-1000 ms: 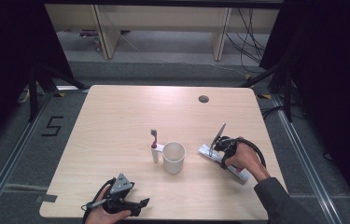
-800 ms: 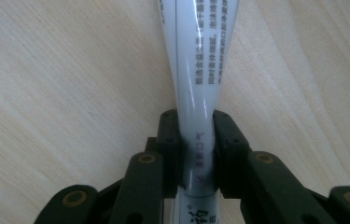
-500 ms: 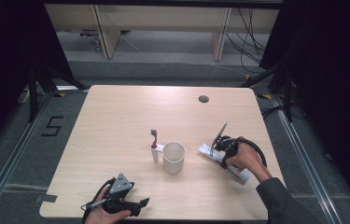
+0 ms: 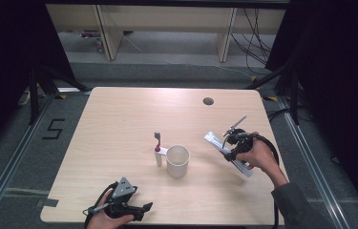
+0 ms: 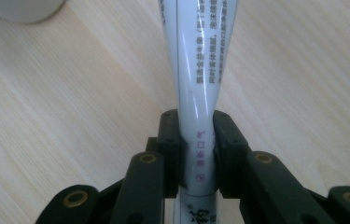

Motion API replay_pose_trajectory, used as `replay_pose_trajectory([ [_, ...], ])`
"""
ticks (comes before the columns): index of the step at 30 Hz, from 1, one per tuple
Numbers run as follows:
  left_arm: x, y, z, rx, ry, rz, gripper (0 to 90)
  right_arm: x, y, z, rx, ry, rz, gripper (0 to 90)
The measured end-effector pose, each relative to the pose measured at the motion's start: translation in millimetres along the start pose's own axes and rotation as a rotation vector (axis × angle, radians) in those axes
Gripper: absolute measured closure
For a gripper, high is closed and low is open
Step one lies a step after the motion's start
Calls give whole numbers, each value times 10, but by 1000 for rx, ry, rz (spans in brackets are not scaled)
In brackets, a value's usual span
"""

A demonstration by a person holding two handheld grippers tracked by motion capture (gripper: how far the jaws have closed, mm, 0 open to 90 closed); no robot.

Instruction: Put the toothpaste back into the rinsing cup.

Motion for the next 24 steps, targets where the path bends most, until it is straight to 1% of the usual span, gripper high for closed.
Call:
replay_pose_trajectory([
  [2, -6, 3, 9, 4, -2, 0, 186, -7, -34, 24, 30, 8, 13, 756],
  [3, 0, 5, 8, 5, -6, -3, 186, -25, -55, 30, 40, 34, 15, 756],
  [4, -2, 0, 0, 0, 0, 2, 186, -15, -70, 47, 56, 33, 12, 756],
  [5, -4, 3, -3, 3, -3, 2, 186, -9, -82, 69, 83, 17, 14, 756],
  [6, -4, 1, 2, 6, -6, 0, 186, -41, -115, 68, 75, 61, 16, 756],
  [7, -15, 0, 8, 7, -1, 6, 186, -46, -129, 86, 92, 58, 30, 756],
  [8, -16, 2, 9, 9, -1, 5, 186, -63, -144, 104, 115, 67, 48, 756],
  [9, -12, 1, 5, 6, -4, 6, 186, -53, -157, 127, 141, 70, 34, 756],
  [10, -6, -2, 0, 6, -5, 4, 186, -65, -167, 149, 162, 79, 40, 756],
  [11, 0, -6, 1, 9, -6, -6, 186, -76, -184, 169, 182, 79, 54, 756],
  [13, -10, -5, 11, 15, -6, 0, 185, -97, -213, 204, 225, 84, 70, 756],
  [14, -11, -3, 13, 18, -9, 3, 183, -93, -222, 220, 240, 70, 80, 756],
  [15, -20, -2, 4, 11, -5, 11, 177, -102, -230, 240, 267, 68, 84, 756],
  [16, -19, -6, 0, 10, -3, 8, 175, -116, -241, 260, 292, 70, 97, 756],
  [17, -17, -6, 1, 12, -5, 6, 174, -122, -249, 277, 311, 69, 99, 756],
  [18, -22, -4, 7, 13, -5, 12, 175, -143, -248, 293, 340, 81, 107, 756],
  [19, -14, -6, 12, 17, -5, 1, 174, -140, -253, 313, 361, 65, 107, 756],
  [20, -10, -5, 10, 17, -6, 1, 173, -145, -262, 321, 361, 61, 114, 756],
  [21, -9, -7, 5, 16, -1, 0, 173, -147, -258, 337, 387, 52, 106, 756],
  [22, -8, -8, 3, 17, -1, -1, 173, -186, -269, 339, 373, 82, 130, 756],
  [23, -10, -8, 7, 18, -5, 1, 173, -174, -257, 369, 410, 52, 121, 756],
  [24, -12, -8, 13, 20, -8, 3, 173, -201, -274, 374, 409, 77, 130, 756],
])
Point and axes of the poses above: each handheld gripper's, and its own axes: y roughly forward along the jaws, z roughly out of its top, x roughly to its right, the point moved 4 cm from there along y, roughly forward along the jaws, and after that the axes turned 11 degrees about y, right-handed, at the moved point
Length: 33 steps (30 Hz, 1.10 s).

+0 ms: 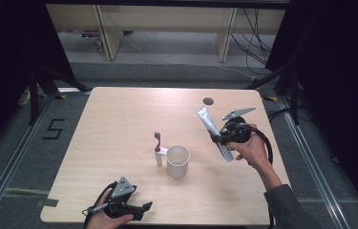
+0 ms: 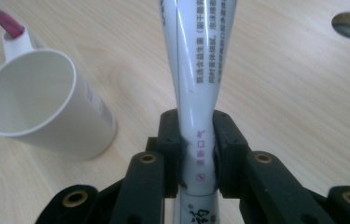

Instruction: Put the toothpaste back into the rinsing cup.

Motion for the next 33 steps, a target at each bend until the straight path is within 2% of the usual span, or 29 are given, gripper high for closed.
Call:
replay_pose_trajectory([
  [1, -2, -2, 2, -1, 1, -1, 173, -12, 2, 5, -3, 6, 13, 756],
  [2, 1, -1, -2, 0, 0, 0, 173, -29, 12, 18, 17, 22, 16, 756],
  [3, 3, -5, -6, -1, 2, 0, 173, -43, 14, 29, 23, 23, 13, 756],
  [4, 3, -7, -7, -3, -1, 3, 173, -35, 35, 46, 47, -8, 18, 757],
  [6, -7, -3, 2, 1, 1, 2, 173, -76, 27, 63, 48, 20, 32, 756],
  [8, 1, -4, -4, 0, -2, 2, 173, -92, 40, 86, 76, 17, 40, 757],
  [11, -5, -7, 0, -1, 1, 2, 173, -124, 29, 112, 90, 22, 44, 756],
  [12, -6, -3, 2, 2, 0, 2, 173, -144, 35, 128, 108, 16, 66, 756],
  [13, -3, -1, -1, 2, -2, 2, 174, -160, 23, 140, 108, 31, 75, 756],
  [14, 1, -2, -6, 3, -3, 2, 173, -161, 25, 155, 124, 14, 82, 757],
  [15, 0, -7, -8, -2, -1, 4, 173, -171, 17, 165, 131, 11, 58, 756],
  [17, -12, -8, 3, 0, 3, 3, 173, -216, 5, 194, 146, 7, 77, 756],
  [18, -12, -9, 4, 0, 2, 5, 173, -224, -7, 212, 157, -5, 71, 756],
  [19, -13, -8, 0, -1, 1, 7, 173, -247, -4, 230, 176, -6, 83, 757],
  [20, -10, -10, -7, -4, -2, 8, 173, -272, -17, 241, 164, 10, 91, 757],
  [21, -9, -9, -7, -3, -3, 6, 173, -288, -27, 266, 180, -6, 88, 756],
  [22, -14, -9, -1, -2, 0, 7, 173, -322, -35, 271, 179, 19, 96, 756],
  [23, -18, -10, 3, -1, 0, 10, 174, -327, -27, 292, 202, 5, 95, 757],
  [24, -20, -11, 1, -3, 2, 11, 173, -335, -34, 315, 209, -6, 117, 757],
  [25, -14, -12, -1, 1, -3, 14, 173, -337, -37, 326, 220, -11, 111, 757],
  [30, -18, -18, 3, 6, -8, 10, 173, -437, -44, 349, 238, 10, 145, 756],
  [31, -18, -23, -1, 5, -4, 12, 173, -436, -44, 359, 244, -13, 145, 757],
  [33, -23, -25, 3, 6, -3, 10, 173, -473, -49, 361, 253, -4, 150, 757],
])
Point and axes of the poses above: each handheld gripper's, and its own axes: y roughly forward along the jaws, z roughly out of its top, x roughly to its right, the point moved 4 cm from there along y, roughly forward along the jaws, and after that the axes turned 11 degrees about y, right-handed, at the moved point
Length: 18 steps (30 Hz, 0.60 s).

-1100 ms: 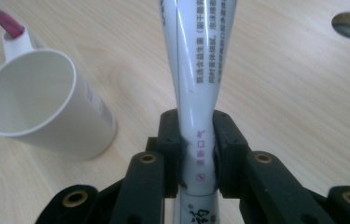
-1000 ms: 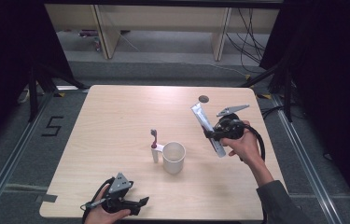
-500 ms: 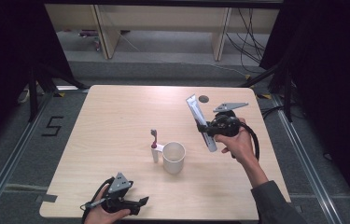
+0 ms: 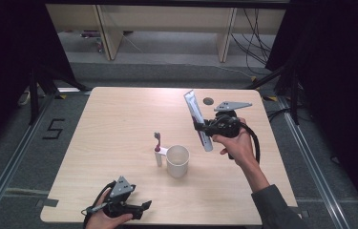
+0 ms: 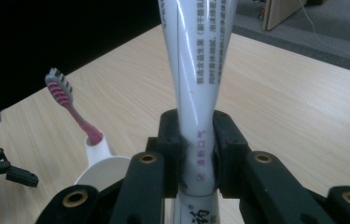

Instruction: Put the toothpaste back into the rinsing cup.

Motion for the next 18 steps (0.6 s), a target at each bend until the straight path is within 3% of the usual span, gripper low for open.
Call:
replay_pose_trajectory([
  [1, 5, 10, 12, 17, -15, 6, 174, -13, 7, 6, 9, -5, 13, 757],
  [2, -8, -2, 8, 4, -1, 5, 173, -23, 9, 13, 25, -17, 17, 757],
  [4, -5, -7, 1, 6, -6, 6, 174, -66, 15, 19, 33, -8, 44, 757],
  [5, -7, -7, -1, 6, -7, 3, 174, -98, 11, 15, 34, 19, 44, 757],
  [7, -1, 4, 17, 26, -27, 14, 174, -123, 22, 29, 50, -8, 54, 757],
  [11, -26, -12, 1, 6, -3, 15, 174, -208, 58, 23, 59, 3, 90, 757],
  [12, -10, -3, 14, 24, -24, 14, 173, -227, 62, 19, 56, 3, 87, 756],
  [14, -12, -6, 8, 19, -21, 15, 173, -268, 83, 15, 58, 0, 104, 756],
  [15, -32, -13, -3, 6, 0, 19, 173, -277, 97, 17, 66, -11, 107, 757],
  [17, -7, -8, 19, 32, -30, 15, 173, -308, 116, 18, 71, -18, 110, 757],
  [18, -25, -20, 14, 15, -8, 14, 173, -332, 120, 13, 62, -3, 121, 757],
])
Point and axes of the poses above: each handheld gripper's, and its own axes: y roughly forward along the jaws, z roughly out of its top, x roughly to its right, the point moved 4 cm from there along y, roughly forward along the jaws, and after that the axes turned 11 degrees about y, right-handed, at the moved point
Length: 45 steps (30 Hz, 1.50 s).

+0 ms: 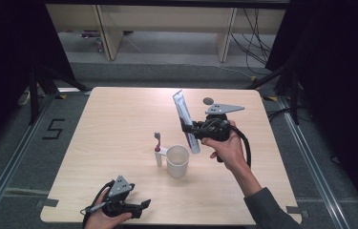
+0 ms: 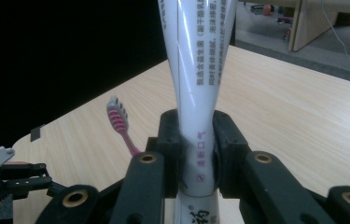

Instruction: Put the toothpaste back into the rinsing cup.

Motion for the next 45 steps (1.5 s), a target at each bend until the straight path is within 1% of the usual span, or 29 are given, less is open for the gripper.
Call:
replay_pose_trajectory([
  [1, -1, 0, -3, -2, 1, 2, 173, -19, 4, -9, -6, 12, -3, 756],
  [2, 16, 5, 0, 9, -15, 4, 174, -16, 28, -4, 6, -9, 8, 757],
  [3, 4, -6, -10, -4, 4, -6, 173, -40, 32, -14, -3, 12, 10, 756],
  [4, 12, 4, -1, 9, -14, -2, 174, -32, 41, -10, -1, -10, 9, 756],
  [5, -2, -6, -1, -3, 4, -1, 173, -45, 55, -14, -1, -1, 20, 757],
  [6, -1, -2, 2, 0, 0, -2, 173, -60, 60, -18, 1, 8, 24, 756],
  [7, 1, -5, -1, -2, 2, -1, 173, -54, 88, -19, 9, -11, 31, 757],
  [8, 14, 5, 2, 14, -14, 0, 173, -65, 91, -28, -2, 4, 31, 757],
  [10, -1, -12, -3, -3, 4, -3, 174, -68, 117, -39, -2, -11, 26, 757],
  [11, -8, -7, 2, 6, 6, -2, 174, -80, 137, -49, -5, -7, 40, 757],
  [12, -4, -2, 3, 12, -4, 2, 173, -84, 143, -54, -3, -11, 36, 756],
  [13, -4, -10, -4, 4, -3, 1, 173, -91, 161, -62, -5, -6, 48, 757],
  [16, -11, -16, -4, 2, 0, 1, 173, -106, 193, -82, -9, 1, 45, 757],
  [17, -7, -5, 3, 14, -15, 8, 173, -115, 207, -94, -6, 5, 43, 756],
  [18, -24, -17, -9, -7, 5, 10, 173, -105, 229, -102, -6, -14, 49, 757],
  [19, -16, -18, -11, -3, 4, 6, 173, -113, 241, -119, -15, -5, 46, 757],
  [21, -11, -19, -9, -1, 1, 1, 173, -117, 290, -144, -14, -19, 54, 756],
  [22, -13, -16, -5, 1, 1, 3, 173, -130, 301, -164, -20, 2, 52, 757],
  [24, -5, -14, -10, 0, -2, 0, 173, -125, 338, -187, -22, -6, 68, 757],
  [31, 0, -13, -16, -2, 4, -6, 174, -113, 434, -281, -36, -18, 67, 756],
  [32, 0, -13, -16, -3, 4, -7, 173, -122, 444, -302, -36, 0, 62, 756],
  [35, -4, -7, -12, -2, 5, -8, 174, -95, 481, -348, -37, -25, 67, 756],
  [38, -2, -4, -17, -4, 4, -6, 173, -94, 497, -398, -57, 0, 64, 756],
  [40, -13, -1, -13, -7, 8, 2, 173, -79, 515, -416, -52, -25, 69, 756],
  [41, -10, -2, -16, -8, 7, 2, 174, -96, 518, -436, -59, 0, 72, 756],
  [42, -9, -5, -21, -10, 9, 0, 173, -74, 524, -438, -60, -30, 61, 756],
  [43, -9, -6, -22, -9, 9, 0, 174, -76, 532, -451, -56, -26, 49, 756],
  [44, -14, -5, -18, -8, 8, 2, 173, -85, 525, -462, -68, -8, 54, 756],
  [45, -16, -5, -14, -7, 7, 2, 173, -82, 527, -469, -67, -12, 61, 756],
])
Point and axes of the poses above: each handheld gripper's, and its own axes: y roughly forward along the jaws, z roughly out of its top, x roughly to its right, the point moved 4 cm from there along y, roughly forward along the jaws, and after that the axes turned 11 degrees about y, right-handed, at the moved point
